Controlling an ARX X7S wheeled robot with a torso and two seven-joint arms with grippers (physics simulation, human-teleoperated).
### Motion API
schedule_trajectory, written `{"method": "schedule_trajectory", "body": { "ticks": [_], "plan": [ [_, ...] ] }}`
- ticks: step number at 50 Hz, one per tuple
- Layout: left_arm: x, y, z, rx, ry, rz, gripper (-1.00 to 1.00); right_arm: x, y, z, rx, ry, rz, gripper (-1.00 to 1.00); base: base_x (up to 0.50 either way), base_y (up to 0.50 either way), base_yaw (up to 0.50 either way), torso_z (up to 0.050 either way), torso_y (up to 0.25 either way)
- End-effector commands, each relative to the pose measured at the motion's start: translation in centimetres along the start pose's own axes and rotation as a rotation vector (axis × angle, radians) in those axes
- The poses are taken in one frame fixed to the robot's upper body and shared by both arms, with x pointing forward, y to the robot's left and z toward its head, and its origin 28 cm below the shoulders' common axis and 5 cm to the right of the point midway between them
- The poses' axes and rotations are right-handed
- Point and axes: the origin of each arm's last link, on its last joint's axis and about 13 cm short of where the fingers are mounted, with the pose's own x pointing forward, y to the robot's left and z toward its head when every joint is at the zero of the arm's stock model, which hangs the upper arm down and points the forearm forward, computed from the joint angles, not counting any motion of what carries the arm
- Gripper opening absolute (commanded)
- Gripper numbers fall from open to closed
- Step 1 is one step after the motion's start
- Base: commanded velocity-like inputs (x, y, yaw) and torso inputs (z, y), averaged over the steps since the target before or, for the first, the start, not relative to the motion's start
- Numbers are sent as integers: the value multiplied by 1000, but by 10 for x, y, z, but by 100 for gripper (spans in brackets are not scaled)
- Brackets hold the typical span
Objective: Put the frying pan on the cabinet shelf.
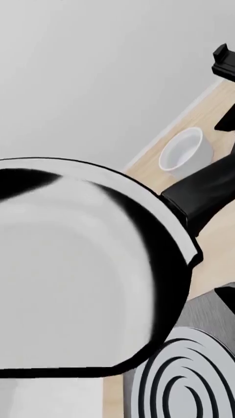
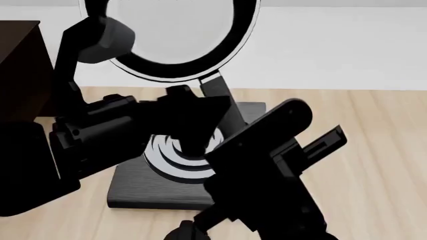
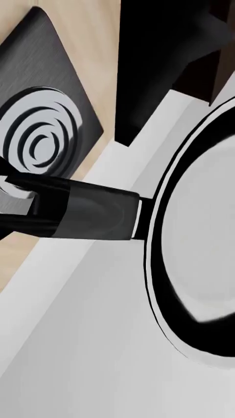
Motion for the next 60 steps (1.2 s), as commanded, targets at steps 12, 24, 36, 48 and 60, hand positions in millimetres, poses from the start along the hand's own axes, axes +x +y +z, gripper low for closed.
{"method": "schedule_trajectory", "body": {
  "ticks": [12, 24, 36, 48, 60],
  "plan": [
    [12, -4, -5, 15, 21, -30, 100, -12, -4, 10, -10, -97, -129, -100, 0, 0, 0, 1, 2],
    [15, -7, -5, 13, 29, -37, 100, -13, -1, 6, -5, -93, -116, -100, 0, 0, 0, 0, 1],
    [13, -4, -2, -17, 5, 0, -100, -14, -2, 4, 0, -89, -120, -100, 0, 0, 0, 1, 2],
    [10, -2, 1, -61, -21, 27, -100, -14, -1, 3, 2, -88, -123, -100, 0, 0, 0, 1, 2],
    [10, 2, 4, -73, -55, 43, -100, -16, 0, 0, 11, -81, -131, 100, 0, 0, 0, 0, 3]
  ]
}}
